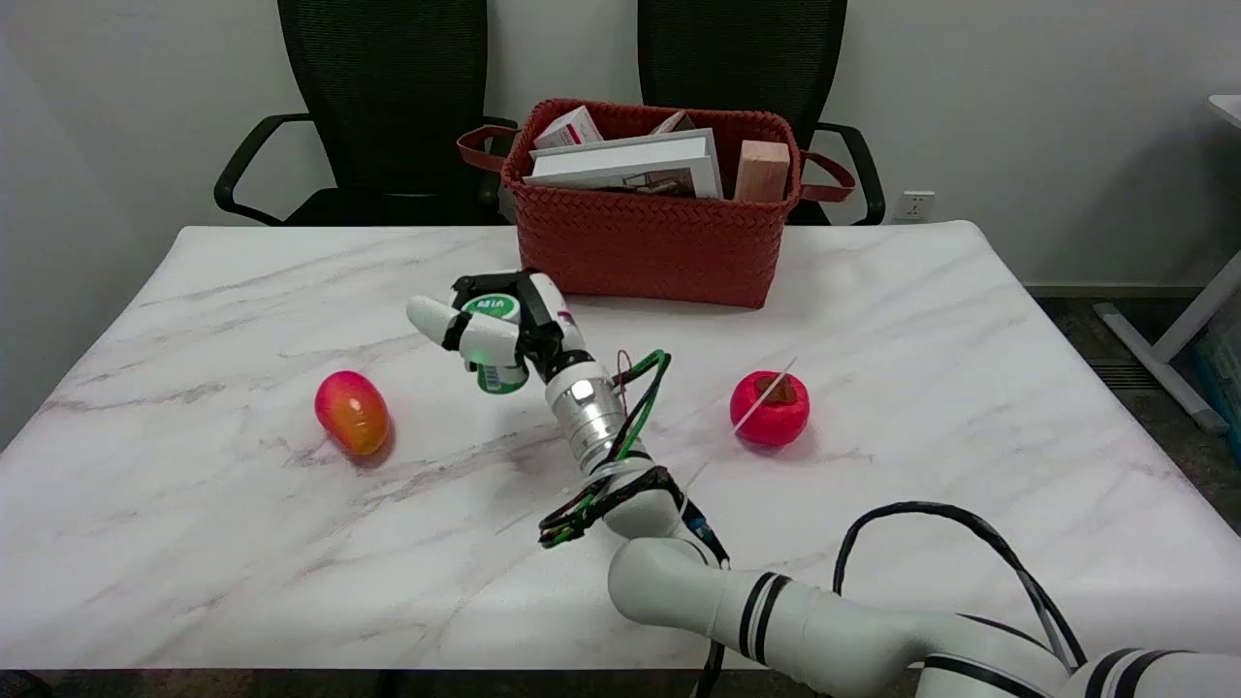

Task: Place the green gum jar into the brown storage basket.

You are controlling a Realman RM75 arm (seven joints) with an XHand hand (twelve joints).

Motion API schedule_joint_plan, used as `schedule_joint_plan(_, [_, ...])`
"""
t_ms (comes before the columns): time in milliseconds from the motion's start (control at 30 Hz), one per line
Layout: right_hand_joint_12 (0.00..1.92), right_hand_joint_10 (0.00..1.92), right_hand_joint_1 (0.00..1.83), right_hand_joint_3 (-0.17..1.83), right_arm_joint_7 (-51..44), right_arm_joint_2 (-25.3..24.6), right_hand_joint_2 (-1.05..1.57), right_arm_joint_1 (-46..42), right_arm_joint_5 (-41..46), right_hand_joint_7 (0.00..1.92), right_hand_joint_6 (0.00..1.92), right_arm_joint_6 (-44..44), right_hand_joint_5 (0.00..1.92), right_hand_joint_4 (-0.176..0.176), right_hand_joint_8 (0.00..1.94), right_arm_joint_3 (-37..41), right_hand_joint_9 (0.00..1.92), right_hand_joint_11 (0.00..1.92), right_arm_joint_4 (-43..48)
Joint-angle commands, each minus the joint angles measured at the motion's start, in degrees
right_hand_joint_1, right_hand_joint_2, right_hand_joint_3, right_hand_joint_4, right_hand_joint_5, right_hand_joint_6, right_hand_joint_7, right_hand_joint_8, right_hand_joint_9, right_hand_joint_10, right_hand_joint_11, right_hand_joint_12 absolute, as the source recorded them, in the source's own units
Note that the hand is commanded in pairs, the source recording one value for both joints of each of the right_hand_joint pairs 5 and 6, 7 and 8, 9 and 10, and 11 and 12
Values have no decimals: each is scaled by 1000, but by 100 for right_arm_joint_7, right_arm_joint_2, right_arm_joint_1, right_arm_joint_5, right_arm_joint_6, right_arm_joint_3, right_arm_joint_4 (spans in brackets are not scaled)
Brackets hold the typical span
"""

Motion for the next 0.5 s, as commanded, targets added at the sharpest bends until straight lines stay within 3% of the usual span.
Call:
schedule_joint_plan(33, [1546,1640,1116,534,-90,299,1430,373,-163,1796,1920,234,1920,0,1796,327,1640,1546,471])
schedule_joint_plan(500, [1554,1644,1100,539,-610,396,1459,1255,-351,1797,1920,205,1920,0,1797,836,1644,1554,562])
